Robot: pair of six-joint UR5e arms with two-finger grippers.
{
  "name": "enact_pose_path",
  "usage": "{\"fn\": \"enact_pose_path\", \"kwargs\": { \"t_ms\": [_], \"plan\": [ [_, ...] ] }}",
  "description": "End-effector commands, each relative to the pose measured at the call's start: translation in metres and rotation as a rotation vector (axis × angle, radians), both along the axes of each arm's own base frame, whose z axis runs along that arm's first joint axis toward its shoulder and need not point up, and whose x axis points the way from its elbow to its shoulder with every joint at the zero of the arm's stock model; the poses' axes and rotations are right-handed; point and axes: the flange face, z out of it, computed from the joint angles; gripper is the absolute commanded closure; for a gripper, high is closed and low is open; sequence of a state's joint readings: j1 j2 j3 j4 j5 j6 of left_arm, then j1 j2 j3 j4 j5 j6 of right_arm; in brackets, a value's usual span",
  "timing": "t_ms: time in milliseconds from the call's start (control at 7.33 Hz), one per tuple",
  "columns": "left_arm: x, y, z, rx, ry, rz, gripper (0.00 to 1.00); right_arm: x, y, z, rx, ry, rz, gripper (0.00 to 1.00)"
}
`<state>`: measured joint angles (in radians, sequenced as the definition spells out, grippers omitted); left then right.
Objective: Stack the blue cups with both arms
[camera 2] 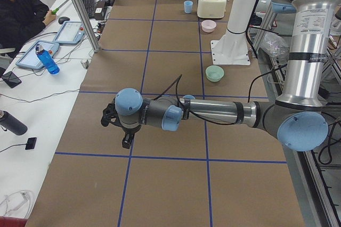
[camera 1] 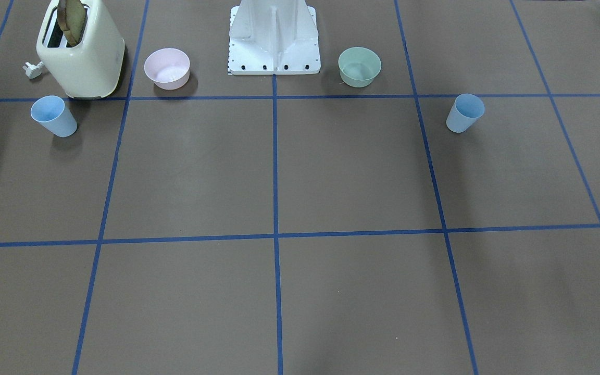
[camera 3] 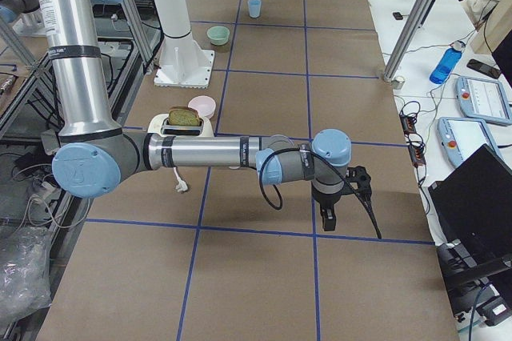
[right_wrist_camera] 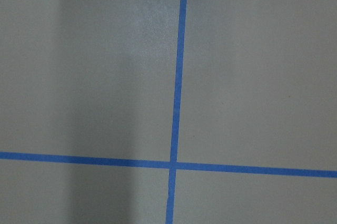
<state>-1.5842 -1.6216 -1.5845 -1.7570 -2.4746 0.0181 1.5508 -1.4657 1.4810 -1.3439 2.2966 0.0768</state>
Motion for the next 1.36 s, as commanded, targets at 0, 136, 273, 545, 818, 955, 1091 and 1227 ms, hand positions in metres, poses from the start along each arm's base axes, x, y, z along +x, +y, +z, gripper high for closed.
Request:
{"fn": "enact_pose_path", "kwargs": {
  "t_ms": [0, 136, 273, 545, 818, 955, 1091, 1227],
  "plan": [
    [0.001, 0.031, -0.009, 0.011, 0.001, -0.005, 0.02, -0.008, 0.036, 0.013, 0.026, -0.121, -0.021, 0.00],
    [0.003, 0.051, -0.020, -0.002, 0.003, -0.030, 0.02, -0.009, 0.062, 0.001, 0.030, -0.147, -0.006, 0.00],
    [0.006, 0.058, -0.028, 0.003, 0.016, -0.063, 0.02, -0.015, 0.070, -0.030, 0.023, -0.164, 0.044, 0.00],
    [0.049, 0.061, -0.031, -0.019, 0.047, -0.054, 0.02, -0.056, 0.072, -0.058, -0.033, -0.158, 0.072, 0.00],
    [0.094, 0.074, -0.031, -0.035, 0.087, -0.041, 0.02, -0.100, 0.078, -0.071, -0.060, -0.116, 0.064, 0.00],
    [0.117, 0.077, -0.039, -0.049, 0.112, -0.043, 0.02, -0.110, 0.091, -0.077, -0.066, -0.117, 0.050, 0.00],
    [0.139, 0.079, -0.044, -0.052, 0.109, -0.052, 0.02, -0.121, 0.096, -0.080, -0.082, -0.124, 0.040, 0.00],
    [0.153, 0.083, -0.053, -0.068, 0.127, -0.053, 0.02, -0.128, 0.104, -0.083, -0.090, -0.130, 0.022, 0.00]
  ]
}}
